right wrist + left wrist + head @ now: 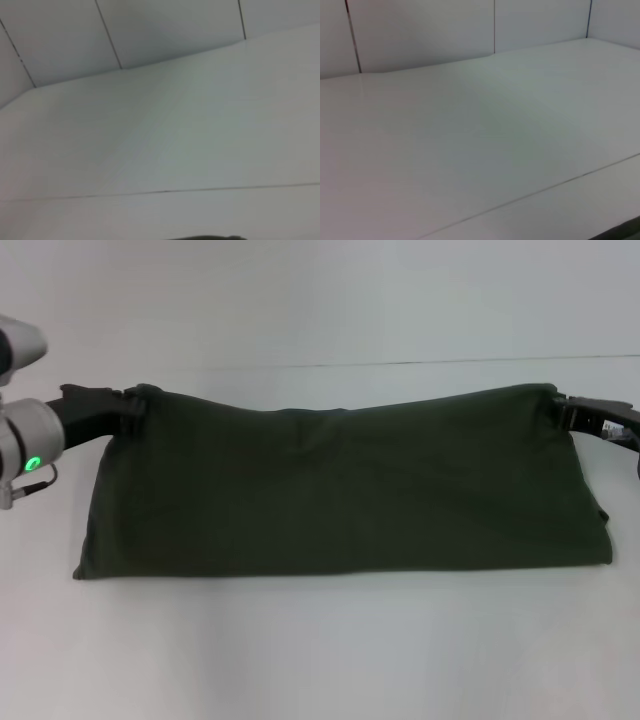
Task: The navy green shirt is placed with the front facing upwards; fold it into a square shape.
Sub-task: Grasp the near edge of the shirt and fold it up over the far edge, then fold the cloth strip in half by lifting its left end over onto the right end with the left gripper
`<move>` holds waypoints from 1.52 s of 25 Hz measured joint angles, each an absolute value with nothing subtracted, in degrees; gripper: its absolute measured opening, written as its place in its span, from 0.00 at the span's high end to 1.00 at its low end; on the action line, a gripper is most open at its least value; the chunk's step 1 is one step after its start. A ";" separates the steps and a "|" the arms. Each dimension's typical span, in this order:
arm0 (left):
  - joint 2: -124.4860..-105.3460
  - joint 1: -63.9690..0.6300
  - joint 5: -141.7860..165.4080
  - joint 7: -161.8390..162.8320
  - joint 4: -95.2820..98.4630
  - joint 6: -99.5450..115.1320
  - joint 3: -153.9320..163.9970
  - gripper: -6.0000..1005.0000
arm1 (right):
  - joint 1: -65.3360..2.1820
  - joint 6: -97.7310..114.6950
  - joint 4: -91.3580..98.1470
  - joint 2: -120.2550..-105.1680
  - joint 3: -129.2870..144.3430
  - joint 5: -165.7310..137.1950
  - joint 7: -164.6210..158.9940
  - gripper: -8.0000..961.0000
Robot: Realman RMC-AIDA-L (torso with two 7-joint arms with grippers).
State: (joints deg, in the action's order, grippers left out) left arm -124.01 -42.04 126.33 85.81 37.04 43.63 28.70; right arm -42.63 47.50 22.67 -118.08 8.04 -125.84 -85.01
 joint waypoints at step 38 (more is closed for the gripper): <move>-123.15 -32.53 111.75 101.34 46.37 58.42 23.43 0.06 | -37.13 62.71 30.05 -115.65 8.17 -119.25 -88.85 0.04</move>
